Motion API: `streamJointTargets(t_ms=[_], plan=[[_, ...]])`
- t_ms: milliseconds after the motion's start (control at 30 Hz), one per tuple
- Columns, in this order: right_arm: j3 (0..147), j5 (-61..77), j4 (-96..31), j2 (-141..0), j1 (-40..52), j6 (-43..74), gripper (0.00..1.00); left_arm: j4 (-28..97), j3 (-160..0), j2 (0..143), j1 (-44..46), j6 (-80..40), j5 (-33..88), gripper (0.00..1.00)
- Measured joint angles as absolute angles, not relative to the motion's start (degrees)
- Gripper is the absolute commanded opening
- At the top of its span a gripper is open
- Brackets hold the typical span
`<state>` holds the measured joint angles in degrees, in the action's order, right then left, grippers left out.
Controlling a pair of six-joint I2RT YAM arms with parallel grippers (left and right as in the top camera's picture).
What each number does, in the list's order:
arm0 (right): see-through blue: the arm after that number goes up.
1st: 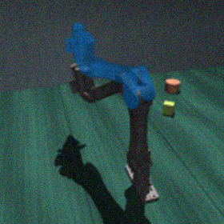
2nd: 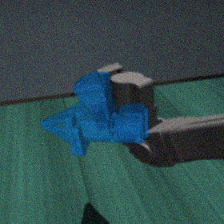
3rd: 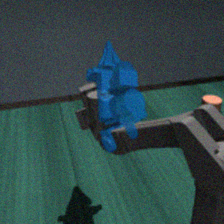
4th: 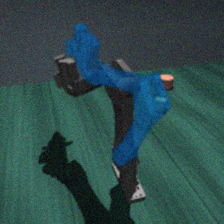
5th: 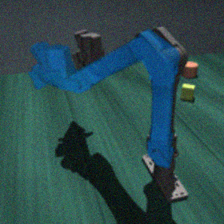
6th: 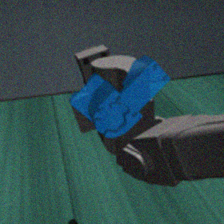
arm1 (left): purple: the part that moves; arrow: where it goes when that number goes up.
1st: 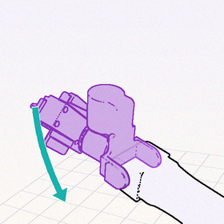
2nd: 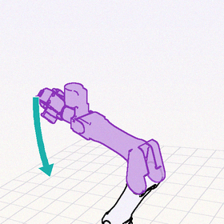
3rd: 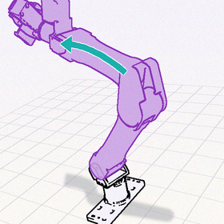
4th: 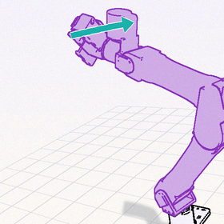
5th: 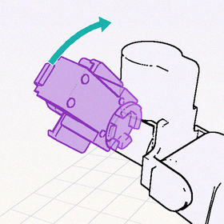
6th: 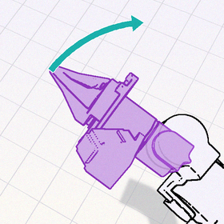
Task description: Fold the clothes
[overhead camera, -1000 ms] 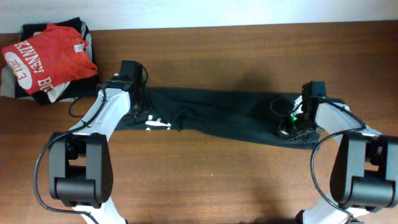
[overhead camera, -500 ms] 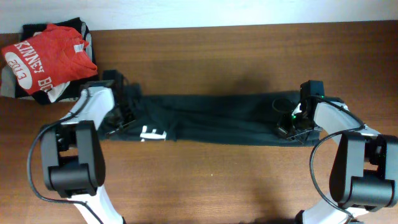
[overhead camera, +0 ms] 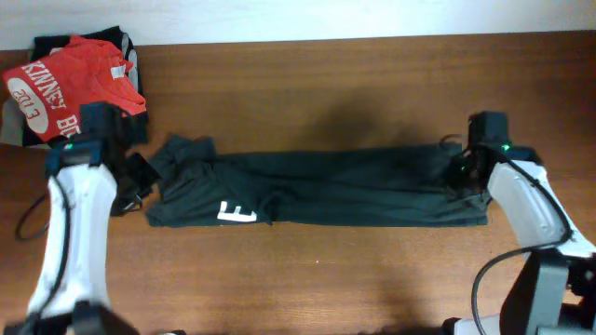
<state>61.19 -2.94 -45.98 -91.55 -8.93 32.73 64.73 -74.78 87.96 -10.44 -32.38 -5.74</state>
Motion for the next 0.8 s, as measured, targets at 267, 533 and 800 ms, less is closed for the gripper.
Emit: streamJointTargets(t_ms=[267, 533, 800], plan=[[63.1, 22.7, -44.7, -91.4, -4.3, 20.9, 0.73, 63.0, -74.8, 88.8, 5.0, -26.1, 10.0, 0.66], [63.2, 22.9, -44.7, -92.3, -2.9, 20.5, 0.74, 61.4, -74.8, 102.6, 28.2, -21.7, -3.0, 0.66], [63.2, 22.9, -44.7, -92.3, -2.9, 20.5, 0.74, 56.9, -74.8, 107.7, 30.0, -19.4, -13.0, 0.23]])
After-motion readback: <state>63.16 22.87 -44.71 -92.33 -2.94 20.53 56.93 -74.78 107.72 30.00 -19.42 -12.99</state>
